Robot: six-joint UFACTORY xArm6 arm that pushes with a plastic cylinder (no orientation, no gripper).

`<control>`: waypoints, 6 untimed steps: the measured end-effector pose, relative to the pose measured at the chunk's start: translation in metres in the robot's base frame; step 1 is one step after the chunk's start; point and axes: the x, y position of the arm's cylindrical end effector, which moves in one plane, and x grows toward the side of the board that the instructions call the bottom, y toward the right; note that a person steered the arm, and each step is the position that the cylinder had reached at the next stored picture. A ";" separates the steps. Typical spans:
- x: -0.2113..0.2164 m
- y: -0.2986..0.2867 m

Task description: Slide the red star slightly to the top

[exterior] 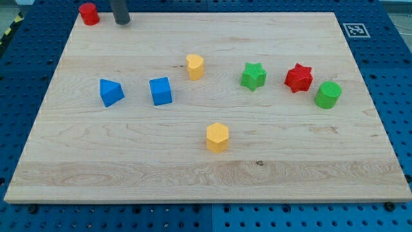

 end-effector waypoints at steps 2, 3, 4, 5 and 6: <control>0.010 0.032; 0.015 0.044; 0.016 0.047; 0.021 0.050; 0.040 0.067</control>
